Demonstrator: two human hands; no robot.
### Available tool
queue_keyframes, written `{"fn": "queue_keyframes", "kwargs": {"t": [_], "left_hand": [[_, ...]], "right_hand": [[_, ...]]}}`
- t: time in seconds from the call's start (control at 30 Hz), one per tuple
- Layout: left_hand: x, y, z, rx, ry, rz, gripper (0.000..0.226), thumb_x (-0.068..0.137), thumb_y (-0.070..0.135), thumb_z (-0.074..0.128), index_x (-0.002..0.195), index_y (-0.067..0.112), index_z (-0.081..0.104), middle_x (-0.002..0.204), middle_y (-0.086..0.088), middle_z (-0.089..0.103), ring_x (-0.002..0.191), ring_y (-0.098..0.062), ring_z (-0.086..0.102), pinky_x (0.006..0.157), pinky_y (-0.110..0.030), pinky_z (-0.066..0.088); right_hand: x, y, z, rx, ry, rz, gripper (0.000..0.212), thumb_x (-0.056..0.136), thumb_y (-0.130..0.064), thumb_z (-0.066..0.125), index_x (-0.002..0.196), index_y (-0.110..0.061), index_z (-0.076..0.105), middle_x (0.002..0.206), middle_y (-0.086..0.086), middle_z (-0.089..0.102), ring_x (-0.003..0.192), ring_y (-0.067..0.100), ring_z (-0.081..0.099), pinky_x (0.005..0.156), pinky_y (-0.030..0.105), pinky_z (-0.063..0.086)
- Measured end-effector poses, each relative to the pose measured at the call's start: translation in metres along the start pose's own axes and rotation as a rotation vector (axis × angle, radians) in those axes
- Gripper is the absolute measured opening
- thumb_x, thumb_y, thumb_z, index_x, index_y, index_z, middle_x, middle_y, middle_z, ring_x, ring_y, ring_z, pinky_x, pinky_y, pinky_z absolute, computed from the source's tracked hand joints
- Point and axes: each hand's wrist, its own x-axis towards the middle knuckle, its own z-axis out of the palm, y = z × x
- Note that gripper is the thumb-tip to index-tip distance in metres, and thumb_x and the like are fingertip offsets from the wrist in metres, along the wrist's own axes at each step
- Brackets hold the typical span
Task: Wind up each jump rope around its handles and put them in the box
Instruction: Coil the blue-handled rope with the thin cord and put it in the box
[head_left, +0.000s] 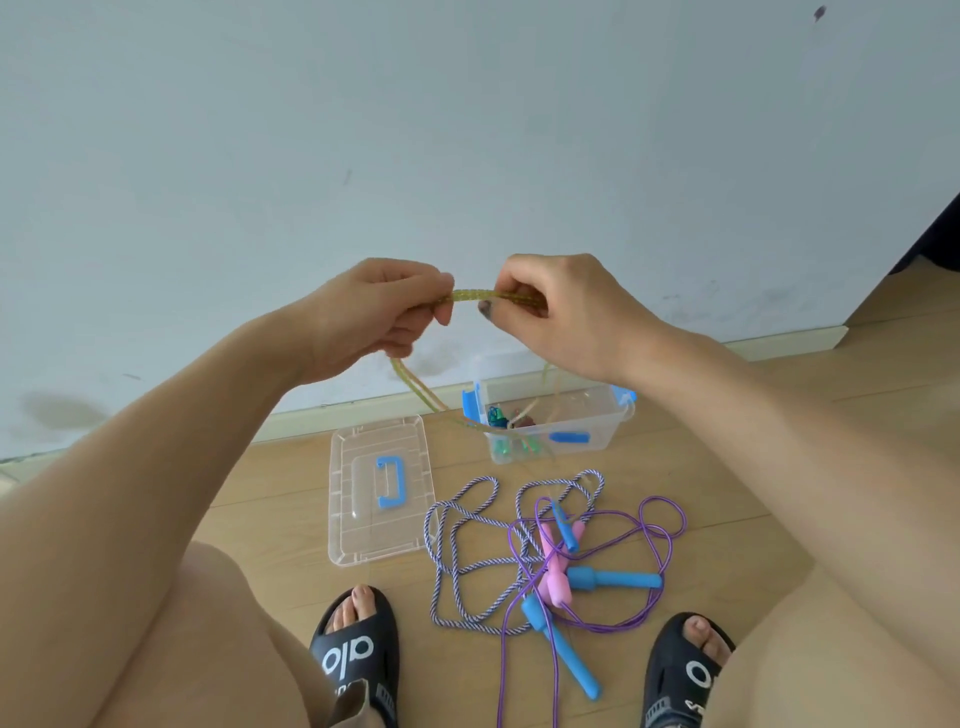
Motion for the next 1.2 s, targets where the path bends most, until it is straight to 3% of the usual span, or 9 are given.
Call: {"fn": "queue_keyframes", "kwargs": {"t": [0.07, 0.2, 0.3, 0.4, 0.47, 0.6, 0.73, 0.83, 1.2], "left_hand": [[-0.001, -0.005, -0.008, 0.092, 0.028, 0.003, 0.035, 0.103, 0.028, 0.049, 0.078, 0.006, 0.059, 0.056, 0.005, 0.026, 0.054, -0.016, 0.020, 0.050, -0.022, 0.023], [-0.002, -0.022, -0.027, 0.251, 0.167, -0.026, 0.036, 0.101, 0.031, 0.052, 0.079, 0.005, 0.064, 0.057, 0.002, 0.046, 0.056, -0.016, 0.039, 0.060, -0.027, 0.036], [0.000, -0.031, -0.037, 0.391, 0.244, -0.064, 0.034, 0.100, 0.032, 0.051, 0.080, 0.008, 0.065, 0.064, 0.000, 0.060, 0.061, -0.015, 0.054, 0.066, -0.026, 0.043], [-0.001, -0.035, -0.037, 0.502, 0.208, -0.126, 0.035, 0.099, 0.034, 0.051, 0.077, 0.009, 0.064, 0.064, 0.000, 0.062, 0.060, -0.015, 0.057, 0.070, -0.028, 0.047], [-0.003, -0.032, -0.032, 0.439, 0.125, -0.153, 0.036, 0.101, 0.034, 0.049, 0.083, 0.006, 0.064, 0.069, -0.005, 0.063, 0.063, -0.019, 0.058, 0.074, -0.032, 0.050], [-0.007, -0.019, -0.016, 0.049, -0.083, -0.161, 0.040, 0.103, 0.038, 0.043, 0.107, 0.004, 0.063, 0.085, -0.011, 0.066, 0.075, -0.026, 0.059, 0.082, -0.037, 0.052], [-0.005, -0.010, -0.003, 0.000, -0.121, -0.070, 0.021, 0.102, 0.022, 0.049, 0.092, 0.008, 0.062, 0.074, -0.007, 0.056, 0.064, -0.020, 0.049, 0.068, -0.029, 0.049], [-0.006, -0.011, -0.009, 0.022, -0.086, -0.071, 0.020, 0.100, 0.018, 0.051, 0.085, 0.009, 0.060, 0.065, -0.003, 0.048, 0.056, -0.016, 0.039, 0.058, -0.025, 0.040], [-0.009, -0.018, -0.021, 0.014, -0.134, -0.106, 0.033, 0.099, 0.017, 0.052, 0.067, 0.015, 0.060, 0.066, -0.001, 0.048, 0.061, -0.016, 0.044, 0.072, -0.032, 0.042]], "right_hand": [[-0.001, 0.007, -0.003, -0.028, -0.070, 0.030, 0.028, 0.097, -0.036, 0.058, 0.079, -0.015, 0.062, 0.059, -0.005, 0.049, 0.053, 0.011, 0.038, 0.051, 0.021, 0.031], [-0.003, 0.017, -0.008, -0.021, -0.134, 0.109, 0.028, 0.099, -0.036, 0.055, 0.082, -0.018, 0.067, 0.067, 0.005, 0.061, 0.059, 0.020, 0.048, 0.058, 0.033, 0.040], [-0.003, 0.015, -0.009, 0.068, -0.109, 0.148, 0.026, 0.099, -0.033, 0.055, 0.081, -0.021, 0.069, 0.063, 0.000, 0.062, 0.053, 0.009, 0.048, 0.054, 0.024, 0.037], [-0.002, 0.010, -0.005, 0.189, -0.090, 0.199, 0.026, 0.098, -0.031, 0.057, 0.079, -0.017, 0.069, 0.058, -0.003, 0.058, 0.053, 0.011, 0.046, 0.054, 0.023, 0.038], [-0.002, 0.006, -0.001, 0.292, -0.075, 0.240, 0.027, 0.099, -0.029, 0.056, 0.078, -0.014, 0.067, 0.055, -0.007, 0.053, 0.048, 0.009, 0.043, 0.050, 0.021, 0.036], [-0.001, -0.002, 0.004, 0.442, -0.083, 0.269, 0.028, 0.101, -0.026, 0.055, 0.080, -0.009, 0.065, 0.054, -0.005, 0.049, 0.042, 0.010, 0.036, 0.042, 0.020, 0.031], [-0.001, -0.005, 0.007, 0.420, -0.117, 0.244, 0.028, 0.101, -0.027, 0.055, 0.083, -0.008, 0.066, 0.054, -0.005, 0.051, 0.043, 0.010, 0.036, 0.043, 0.020, 0.032], [-0.001, -0.004, 0.005, 0.392, -0.140, 0.227, 0.028, 0.100, -0.028, 0.057, 0.084, -0.007, 0.067, 0.056, -0.003, 0.054, 0.043, 0.009, 0.038, 0.044, 0.017, 0.033], [0.001, -0.003, 0.001, 0.409, -0.167, 0.241, 0.029, 0.099, -0.029, 0.059, 0.081, -0.008, 0.064, 0.057, 0.000, 0.054, 0.040, 0.007, 0.038, 0.042, 0.017, 0.033]]}}
